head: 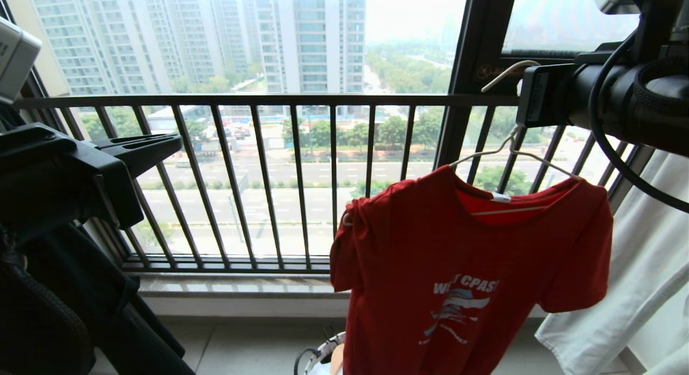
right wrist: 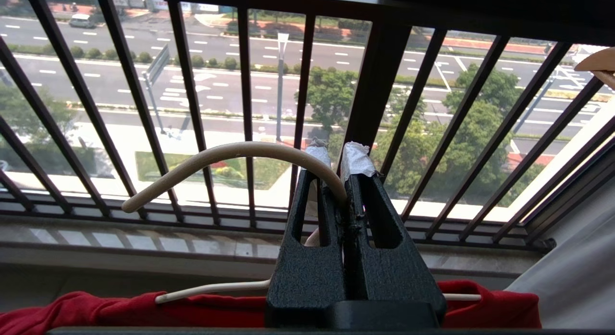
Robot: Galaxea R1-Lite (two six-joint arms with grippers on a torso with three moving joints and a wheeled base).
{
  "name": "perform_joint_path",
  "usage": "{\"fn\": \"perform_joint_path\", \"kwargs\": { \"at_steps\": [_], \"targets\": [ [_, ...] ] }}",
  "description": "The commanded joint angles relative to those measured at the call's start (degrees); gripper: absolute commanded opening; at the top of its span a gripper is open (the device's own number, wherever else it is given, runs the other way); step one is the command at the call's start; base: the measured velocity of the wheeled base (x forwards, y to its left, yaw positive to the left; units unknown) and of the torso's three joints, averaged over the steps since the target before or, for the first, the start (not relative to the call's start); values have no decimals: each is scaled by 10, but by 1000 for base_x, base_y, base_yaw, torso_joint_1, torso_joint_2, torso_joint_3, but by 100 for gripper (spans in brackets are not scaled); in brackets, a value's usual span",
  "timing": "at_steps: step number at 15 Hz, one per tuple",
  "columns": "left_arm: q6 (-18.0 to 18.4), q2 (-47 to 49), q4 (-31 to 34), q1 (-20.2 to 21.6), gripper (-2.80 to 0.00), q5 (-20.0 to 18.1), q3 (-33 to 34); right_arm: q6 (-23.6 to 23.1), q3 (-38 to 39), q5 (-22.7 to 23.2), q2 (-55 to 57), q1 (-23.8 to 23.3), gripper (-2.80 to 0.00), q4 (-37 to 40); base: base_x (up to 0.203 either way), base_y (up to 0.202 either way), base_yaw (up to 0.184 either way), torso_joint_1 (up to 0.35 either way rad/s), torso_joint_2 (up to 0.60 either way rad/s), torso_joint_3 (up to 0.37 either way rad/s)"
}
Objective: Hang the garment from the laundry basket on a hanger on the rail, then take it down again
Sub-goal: Hang the clothes on the clothes rack
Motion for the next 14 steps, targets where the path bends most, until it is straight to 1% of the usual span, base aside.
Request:
{"fn": "perform_joint_path", "kwargs": {
  "at_steps": [1, 4, 8, 12, 13, 14],
  "targets": [
    [0, 1, -2, -1, -280, 0, 1, -1, 7, -2, -4, -7, -280, 0, 0, 0, 0, 271, -593, -330],
    [1, 1, -2, -1, -280, 0, 1, 1, 25, -2, -9, -7, -280, -1, 0, 0, 0, 276, -601, -325],
    [1, 1, -4, -1, -280, -1, 4, 4, 61, -2, -19, -8, -280, -10, 0, 0, 0, 172, -368, -193],
    [1, 1, -4, -1, -280, 0, 4, 4, 72, -1, -37, -9, -280, -18, 0, 0, 0, 6, -9, -9],
    [1, 0, -4, -1, -280, -1, 4, 3, 69, -4, -41, -9, -280, -18, 0, 0, 0, 0, 0, 0],
    [1, 1, -4, -1, -280, -1, 5, 3, 68, -18, -42, -9, -280, -18, 0, 0, 0, 0, 0, 0]
  ]
}}
